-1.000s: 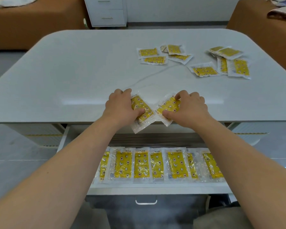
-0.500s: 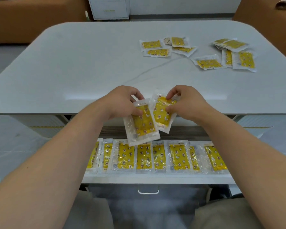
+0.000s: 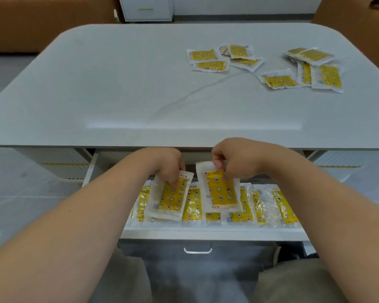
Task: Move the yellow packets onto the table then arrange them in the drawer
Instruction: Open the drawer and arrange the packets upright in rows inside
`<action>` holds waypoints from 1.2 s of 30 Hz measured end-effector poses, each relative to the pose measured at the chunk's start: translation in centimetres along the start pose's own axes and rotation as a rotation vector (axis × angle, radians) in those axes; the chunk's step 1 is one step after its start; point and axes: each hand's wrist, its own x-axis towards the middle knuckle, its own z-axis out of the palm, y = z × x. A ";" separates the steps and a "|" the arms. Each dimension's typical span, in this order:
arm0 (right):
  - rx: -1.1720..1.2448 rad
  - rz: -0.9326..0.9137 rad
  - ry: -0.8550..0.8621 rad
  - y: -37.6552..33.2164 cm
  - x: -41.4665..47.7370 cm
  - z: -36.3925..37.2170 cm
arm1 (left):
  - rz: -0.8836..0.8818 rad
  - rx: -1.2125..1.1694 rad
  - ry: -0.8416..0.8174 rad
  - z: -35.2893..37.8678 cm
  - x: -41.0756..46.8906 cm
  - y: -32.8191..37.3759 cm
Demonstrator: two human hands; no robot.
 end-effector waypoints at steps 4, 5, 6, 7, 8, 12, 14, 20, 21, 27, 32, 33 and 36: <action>-0.081 0.051 -0.091 0.6 0.2 1.0 | 0.022 -0.054 -0.045 1.3 1.1 -0.1; -0.087 0.060 -0.094 0.8 0.3 1.3 | 0.035 -0.075 -0.055 1.6 1.4 0.0; -0.089 0.067 -0.092 0.9 0.4 1.5 | 0.047 -0.093 -0.060 1.8 1.6 0.0; -0.088 0.073 -0.091 1.1 0.6 1.8 | 0.054 -0.103 -0.060 2.1 1.7 0.0; -0.083 0.079 -0.094 1.3 0.8 2.1 | 0.056 -0.105 -0.054 2.4 1.9 0.1; -0.057 0.091 -0.133 1.6 1.8 3.7 | 0.028 -0.045 0.028 3.7 2.4 0.0; -0.037 0.089 -0.145 1.7 2.3 4.4 | 0.018 -0.002 0.072 4.2 2.5 -0.2; -0.027 0.075 -0.148 1.6 2.9 5.6 | 0.046 0.026 0.136 4.6 2.5 -0.7; -0.034 0.077 -0.144 1.7 3.0 5.8 | 0.051 0.022 0.142 4.7 2.5 -0.7; -0.206 0.083 -0.145 2.0 3.8 7.4 | 0.054 0.029 0.156 4.9 2.5 -0.6; -0.328 0.077 -0.118 1.9 4.4 7.7 | 0.051 0.116 0.171 4.6 2.2 -0.1; -0.338 0.087 -0.129 1.8 4.4 7.4 | 0.049 0.141 0.178 4.5 2.1 0.1; -0.328 0.089 -0.150 1.3 4.1 6.0 | 0.035 0.196 0.191 3.6 1.6 0.8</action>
